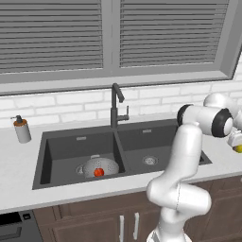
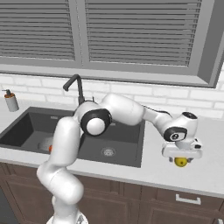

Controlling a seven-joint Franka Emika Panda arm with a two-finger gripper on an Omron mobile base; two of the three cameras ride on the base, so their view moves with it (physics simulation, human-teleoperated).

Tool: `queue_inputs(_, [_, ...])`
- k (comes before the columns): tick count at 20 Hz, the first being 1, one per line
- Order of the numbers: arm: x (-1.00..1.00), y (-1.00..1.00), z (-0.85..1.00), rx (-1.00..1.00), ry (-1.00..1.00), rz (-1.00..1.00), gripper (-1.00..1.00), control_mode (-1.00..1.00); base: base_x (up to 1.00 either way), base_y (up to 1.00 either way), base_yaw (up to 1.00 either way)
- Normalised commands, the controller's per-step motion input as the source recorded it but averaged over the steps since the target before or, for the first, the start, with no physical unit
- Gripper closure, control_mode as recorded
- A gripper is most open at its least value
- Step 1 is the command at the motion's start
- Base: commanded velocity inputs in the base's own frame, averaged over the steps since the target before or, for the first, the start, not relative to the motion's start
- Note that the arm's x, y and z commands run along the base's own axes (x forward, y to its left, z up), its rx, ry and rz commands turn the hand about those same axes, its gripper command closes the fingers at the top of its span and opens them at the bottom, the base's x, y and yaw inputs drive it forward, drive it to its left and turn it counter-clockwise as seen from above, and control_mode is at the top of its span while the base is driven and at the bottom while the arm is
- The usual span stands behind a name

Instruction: Put the colander in the sink, put the pear, apple in the colander, and turn on the sink faucet and pour water over the colander.

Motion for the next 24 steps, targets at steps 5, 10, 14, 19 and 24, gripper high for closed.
queue_inputs(5, [0.01, 0.00, -0.33, 0.00, 0.00, 0.02, -1.00, -1.00, 0.00, 0.00, 0.00])
queue_inputs(10, [0.05, 0.08, -0.21, 0.00, 0.00, 0.03, 1.00, -1.00, 0.00, 0.00, 0.00])
queue_inputs(14, [-0.11, 0.24, 0.11, 0.00, -0.14, 0.04, 1.00, -1.00, 0.00, 0.00, 0.00])
queue_inputs(19, [-0.38, 0.71, 0.76, 0.00, -0.28, 0.04, 1.00, -1.00, 0.00, 0.00, 0.00])
queue_inputs(24, [-0.18, 1.00, 0.96, 0.00, -0.24, 0.02, 1.00, -1.00, 0.00, 0.00, 0.00])
